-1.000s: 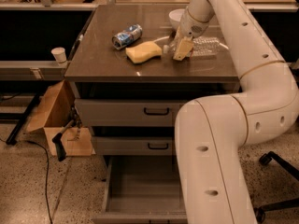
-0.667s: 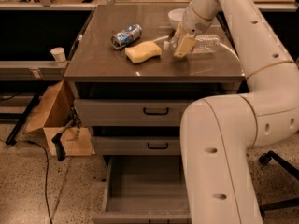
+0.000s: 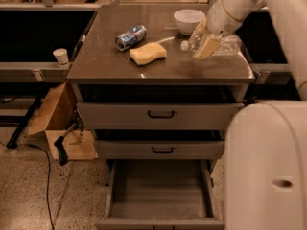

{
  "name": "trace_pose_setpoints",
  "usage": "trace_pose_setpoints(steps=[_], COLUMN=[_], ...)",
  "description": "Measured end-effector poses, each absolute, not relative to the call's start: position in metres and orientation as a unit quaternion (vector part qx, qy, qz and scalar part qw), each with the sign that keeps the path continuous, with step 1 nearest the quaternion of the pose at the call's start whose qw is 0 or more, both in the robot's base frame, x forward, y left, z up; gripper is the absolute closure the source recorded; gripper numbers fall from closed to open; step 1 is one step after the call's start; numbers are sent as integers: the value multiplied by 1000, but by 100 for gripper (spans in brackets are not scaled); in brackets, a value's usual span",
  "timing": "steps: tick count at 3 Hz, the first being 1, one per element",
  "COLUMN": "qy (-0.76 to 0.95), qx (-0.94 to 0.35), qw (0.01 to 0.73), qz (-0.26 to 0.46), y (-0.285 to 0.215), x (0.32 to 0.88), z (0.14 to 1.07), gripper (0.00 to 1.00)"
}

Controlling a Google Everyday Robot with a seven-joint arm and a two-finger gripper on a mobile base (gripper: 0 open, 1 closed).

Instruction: Place water bottle into bottom drawer

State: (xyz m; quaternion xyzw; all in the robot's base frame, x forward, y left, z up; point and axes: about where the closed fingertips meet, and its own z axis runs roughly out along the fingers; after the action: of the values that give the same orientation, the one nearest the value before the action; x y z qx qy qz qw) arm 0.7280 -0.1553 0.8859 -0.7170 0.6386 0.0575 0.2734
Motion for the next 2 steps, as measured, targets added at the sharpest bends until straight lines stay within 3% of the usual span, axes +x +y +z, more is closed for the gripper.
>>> trace_pose_setpoints(steps=[2], qy=[615], qx=[-722], qw=[309], qz=[71], y=[-149], x=[654], z=[908], gripper=[100])
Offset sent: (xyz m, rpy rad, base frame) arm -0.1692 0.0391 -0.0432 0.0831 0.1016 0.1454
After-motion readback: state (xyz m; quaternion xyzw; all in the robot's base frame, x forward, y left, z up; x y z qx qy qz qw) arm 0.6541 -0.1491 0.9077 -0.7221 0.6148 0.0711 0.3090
